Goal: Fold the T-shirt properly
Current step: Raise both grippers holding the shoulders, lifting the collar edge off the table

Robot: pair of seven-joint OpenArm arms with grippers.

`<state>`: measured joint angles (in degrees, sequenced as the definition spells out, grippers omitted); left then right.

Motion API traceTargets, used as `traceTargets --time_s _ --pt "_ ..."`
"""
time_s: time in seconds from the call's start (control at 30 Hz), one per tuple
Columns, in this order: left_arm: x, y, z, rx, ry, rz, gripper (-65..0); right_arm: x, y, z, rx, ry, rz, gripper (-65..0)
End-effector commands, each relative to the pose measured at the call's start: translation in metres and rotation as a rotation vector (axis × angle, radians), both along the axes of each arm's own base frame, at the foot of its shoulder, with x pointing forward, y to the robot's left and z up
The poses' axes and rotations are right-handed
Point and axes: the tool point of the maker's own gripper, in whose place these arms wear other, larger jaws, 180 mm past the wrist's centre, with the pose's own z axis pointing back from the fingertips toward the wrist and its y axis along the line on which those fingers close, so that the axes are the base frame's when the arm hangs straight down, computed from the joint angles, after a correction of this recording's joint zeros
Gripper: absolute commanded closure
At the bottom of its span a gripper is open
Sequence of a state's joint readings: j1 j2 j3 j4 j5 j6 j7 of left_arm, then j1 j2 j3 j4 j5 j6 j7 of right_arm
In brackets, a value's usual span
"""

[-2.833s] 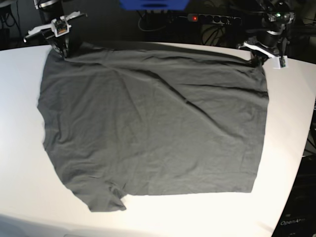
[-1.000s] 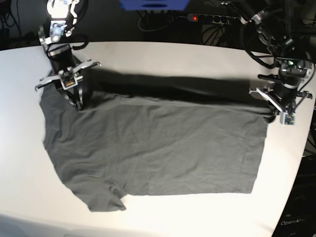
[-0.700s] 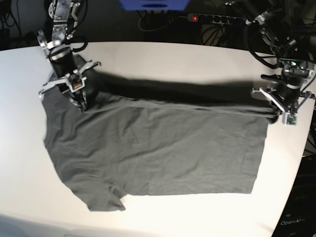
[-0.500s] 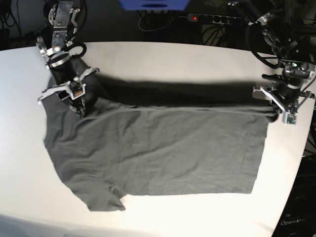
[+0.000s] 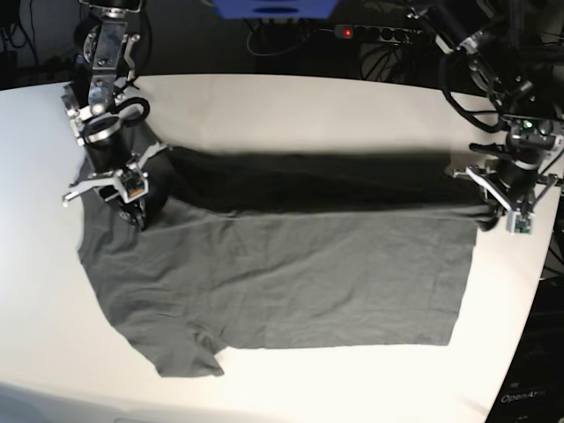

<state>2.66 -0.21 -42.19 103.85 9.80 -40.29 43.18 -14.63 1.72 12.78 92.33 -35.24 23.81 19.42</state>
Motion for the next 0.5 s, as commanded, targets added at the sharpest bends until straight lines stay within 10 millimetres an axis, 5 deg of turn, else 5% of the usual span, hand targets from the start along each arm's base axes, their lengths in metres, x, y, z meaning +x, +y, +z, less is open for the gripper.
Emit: traceTargets --time_s 0.0,0.47 --pt "0.01 0.004 0.017 0.022 -0.052 -0.003 -2.7 0.004 -0.005 0.014 -0.007 -0.052 0.0 -0.4" --pt "0.037 -0.012 0.034 0.017 -0.109 -0.049 -2.7 0.018 -0.007 0.011 0.006 -0.053 -0.005 -0.4"
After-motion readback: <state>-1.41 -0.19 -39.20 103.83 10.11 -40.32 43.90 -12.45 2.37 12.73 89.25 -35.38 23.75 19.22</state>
